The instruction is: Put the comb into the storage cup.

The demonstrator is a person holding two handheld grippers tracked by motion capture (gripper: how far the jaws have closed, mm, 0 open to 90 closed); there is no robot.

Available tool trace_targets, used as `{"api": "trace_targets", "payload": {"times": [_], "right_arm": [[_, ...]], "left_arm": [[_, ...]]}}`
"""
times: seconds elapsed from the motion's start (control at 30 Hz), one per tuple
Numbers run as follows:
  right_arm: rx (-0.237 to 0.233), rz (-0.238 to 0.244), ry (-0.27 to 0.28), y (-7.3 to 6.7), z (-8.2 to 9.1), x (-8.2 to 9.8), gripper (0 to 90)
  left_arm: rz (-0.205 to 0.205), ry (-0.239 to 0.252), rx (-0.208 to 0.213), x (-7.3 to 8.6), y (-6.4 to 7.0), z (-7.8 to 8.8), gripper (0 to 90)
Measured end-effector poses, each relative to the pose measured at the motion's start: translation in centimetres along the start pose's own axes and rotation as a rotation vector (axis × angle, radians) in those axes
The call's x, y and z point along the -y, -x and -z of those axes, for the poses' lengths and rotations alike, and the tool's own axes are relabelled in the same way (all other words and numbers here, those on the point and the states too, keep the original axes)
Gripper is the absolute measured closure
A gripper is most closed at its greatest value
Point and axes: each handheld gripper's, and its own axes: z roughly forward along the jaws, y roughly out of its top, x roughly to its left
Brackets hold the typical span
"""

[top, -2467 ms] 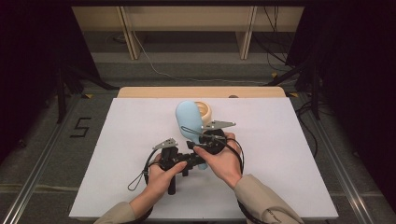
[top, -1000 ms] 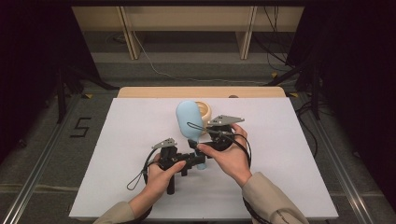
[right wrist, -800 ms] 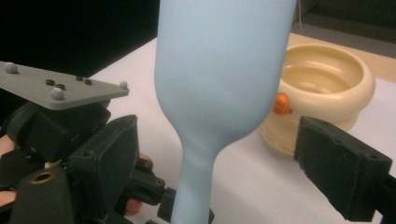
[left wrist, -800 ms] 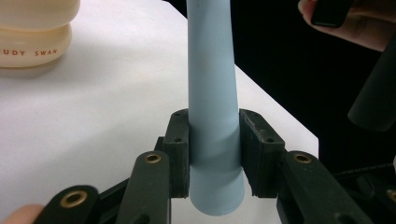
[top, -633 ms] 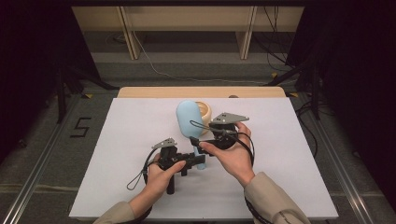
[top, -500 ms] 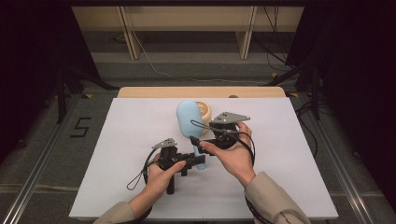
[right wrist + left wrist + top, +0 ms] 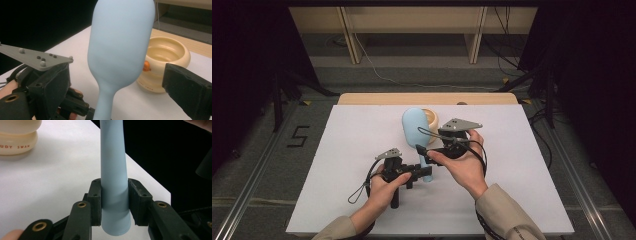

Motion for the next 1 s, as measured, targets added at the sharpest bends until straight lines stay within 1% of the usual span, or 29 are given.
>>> {"api": "trace_targets", "payload": {"times": [0.2,0.47,0.57,0.6,0.63,1.0], "right_arm": [[0.003,0.001,0.006,-0.03,0.12,-0.12,7.4],[0.007,0.011,0.01,-0.01,0.36,-0.41,0.4],[0.03,0.008,0.01,-0.03,0.35,-0.45,0.3],[0.032,0.01,0.01,-0.01,0.33,-0.47,0.3],[0.025,0.011,0.009,0.0,0.34,-0.48,0.3],[0.025,0.005,0.022,0.12,0.04,-0.71,0.3]], "left_arm": [[0.0,0.0,0.003,0.01,0.01,-0.01,65.4],[0.002,-0.002,0.003,0.05,0.01,-0.06,65.4],[0.001,-0.003,0.002,0.06,0.01,-0.07,65.4],[0.001,-0.003,0.002,0.06,0.02,-0.07,65.4],[0.0,-0.003,0.002,0.06,0.01,-0.07,65.4],[0.0,-0.006,0.003,0.12,0.05,-0.14,65.4]]}}
